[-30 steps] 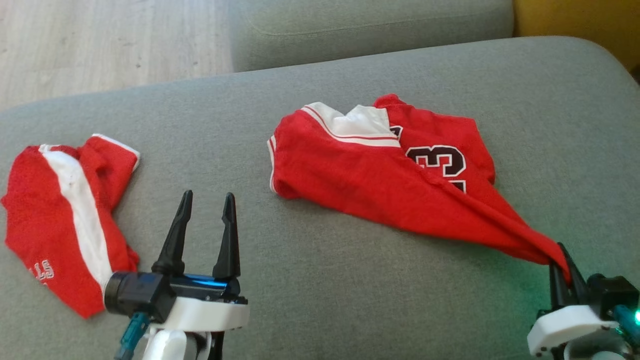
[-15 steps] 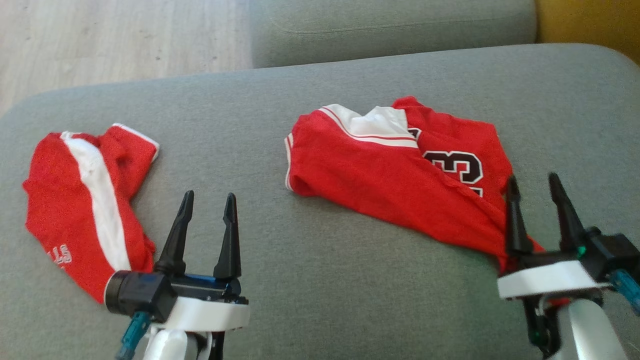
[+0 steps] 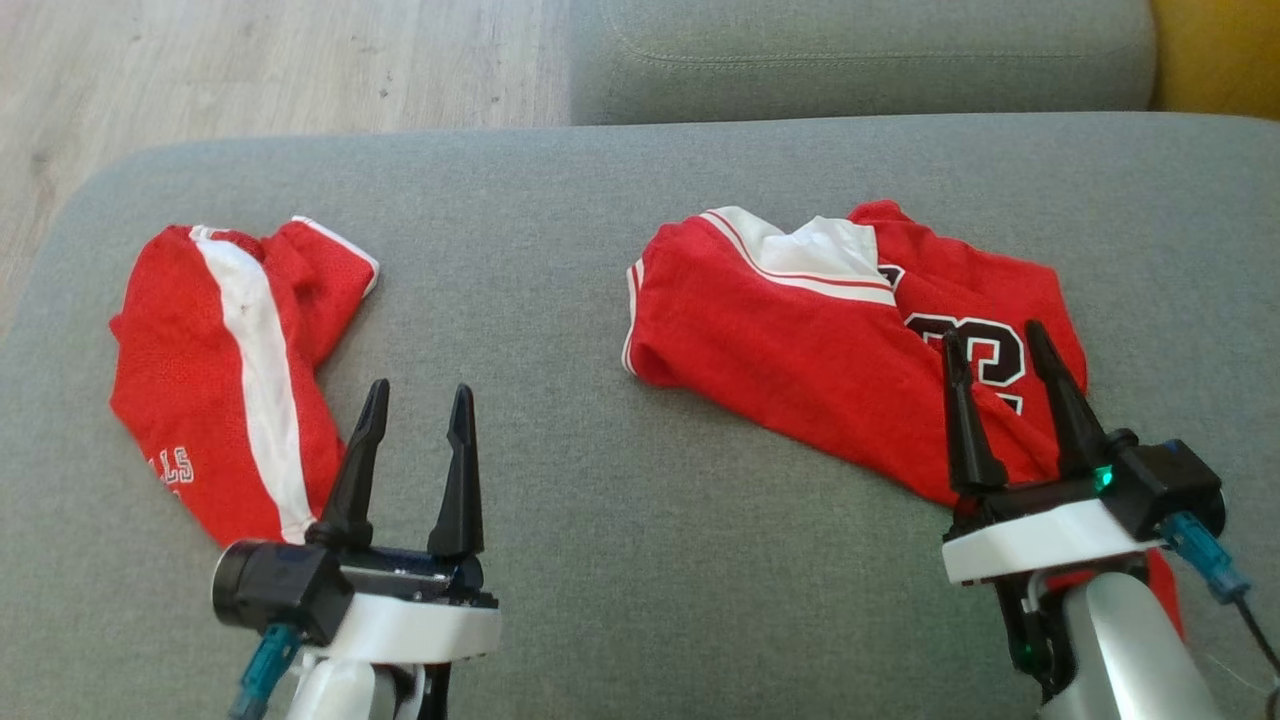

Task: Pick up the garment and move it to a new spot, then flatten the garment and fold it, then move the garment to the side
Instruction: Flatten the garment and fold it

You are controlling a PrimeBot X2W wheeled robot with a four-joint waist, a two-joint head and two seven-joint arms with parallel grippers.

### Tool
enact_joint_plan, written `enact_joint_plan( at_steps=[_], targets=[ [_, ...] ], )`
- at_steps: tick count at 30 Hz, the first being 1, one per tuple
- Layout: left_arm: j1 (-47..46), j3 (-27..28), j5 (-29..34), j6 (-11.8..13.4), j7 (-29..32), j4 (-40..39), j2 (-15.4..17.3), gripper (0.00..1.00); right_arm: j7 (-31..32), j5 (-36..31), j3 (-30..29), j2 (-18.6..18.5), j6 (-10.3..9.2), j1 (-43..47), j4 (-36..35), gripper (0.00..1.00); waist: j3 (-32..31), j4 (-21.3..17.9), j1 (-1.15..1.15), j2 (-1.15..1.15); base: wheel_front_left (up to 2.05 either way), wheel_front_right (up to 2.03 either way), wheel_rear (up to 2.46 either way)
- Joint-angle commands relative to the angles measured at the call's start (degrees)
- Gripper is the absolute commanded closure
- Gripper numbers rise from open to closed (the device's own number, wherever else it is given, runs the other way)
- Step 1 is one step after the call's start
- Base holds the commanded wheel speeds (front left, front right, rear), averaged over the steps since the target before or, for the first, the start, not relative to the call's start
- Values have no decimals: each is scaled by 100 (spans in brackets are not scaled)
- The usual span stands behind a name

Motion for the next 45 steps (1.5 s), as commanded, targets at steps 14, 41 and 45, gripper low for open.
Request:
enact_joint_plan(
  at_steps=[14,41,45],
  targets=[
    [-436,-185,-19,-36,-28,-161,5,0,774,443,-166,-34,43,-1388,960,0,541,470,0,0,0,0,0],
    [-567,-344,-78,-25,-28,70,5,0,277,792,190,-34,43,-3103,3646,100,694,844,0,0,0,0,0],
    [-512,-340,-80,-14,-28,85,5,0,112,1264,858,-34,43,-3008,3267,100,576,799,0,0,0,0,0]
  ],
)
